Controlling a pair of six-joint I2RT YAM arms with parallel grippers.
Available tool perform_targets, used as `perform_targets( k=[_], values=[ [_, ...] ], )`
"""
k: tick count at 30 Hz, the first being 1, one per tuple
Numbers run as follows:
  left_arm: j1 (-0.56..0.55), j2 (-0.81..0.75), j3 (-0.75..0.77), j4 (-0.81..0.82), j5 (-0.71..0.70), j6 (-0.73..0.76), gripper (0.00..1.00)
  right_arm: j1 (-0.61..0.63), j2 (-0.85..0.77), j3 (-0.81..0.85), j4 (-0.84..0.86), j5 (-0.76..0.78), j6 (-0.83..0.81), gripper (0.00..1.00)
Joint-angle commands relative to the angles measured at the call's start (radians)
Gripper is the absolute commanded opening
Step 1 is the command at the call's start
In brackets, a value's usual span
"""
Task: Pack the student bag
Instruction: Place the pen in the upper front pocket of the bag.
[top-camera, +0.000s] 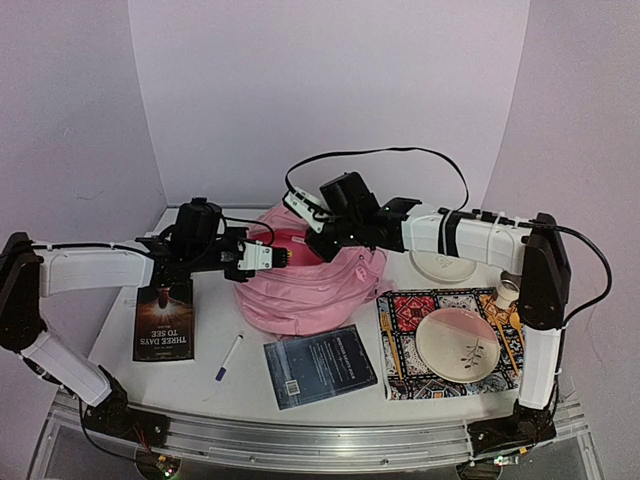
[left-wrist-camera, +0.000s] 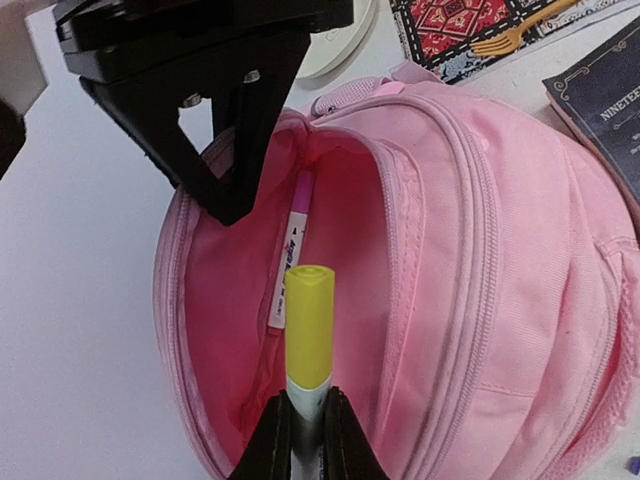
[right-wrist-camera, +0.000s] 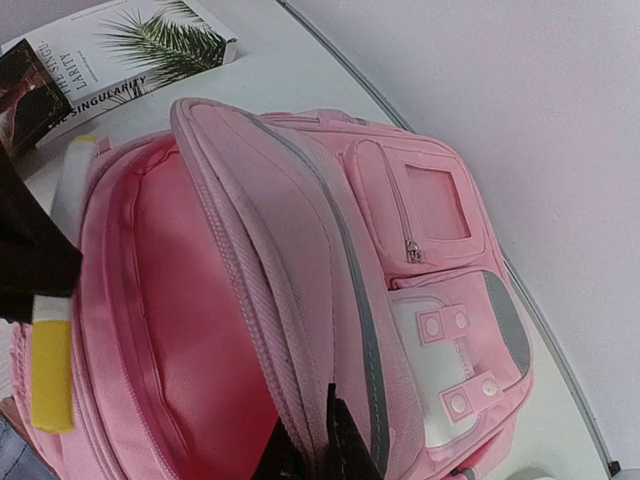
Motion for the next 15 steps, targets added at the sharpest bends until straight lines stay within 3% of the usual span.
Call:
perform_targets(
  k=[1,9,15],
  values=[
    [-0.011,0.069,0.077,0.069,-0.028,0.112,0.0,0.008,-0.015,0.086,0.079,-0.042,0.027,0.0],
    [-0.011,0.161,0.11,0.163,-0.056,0.154,0.08,0.008,-0.009,0.09,0.079,-0.042,0.029,0.0],
    [-0.01,0.181,0.121,0.187,-0.068,0.147,0.32,0.008,-0.003,0.093,0.08,-0.045,0.028,0.0]
  ],
)
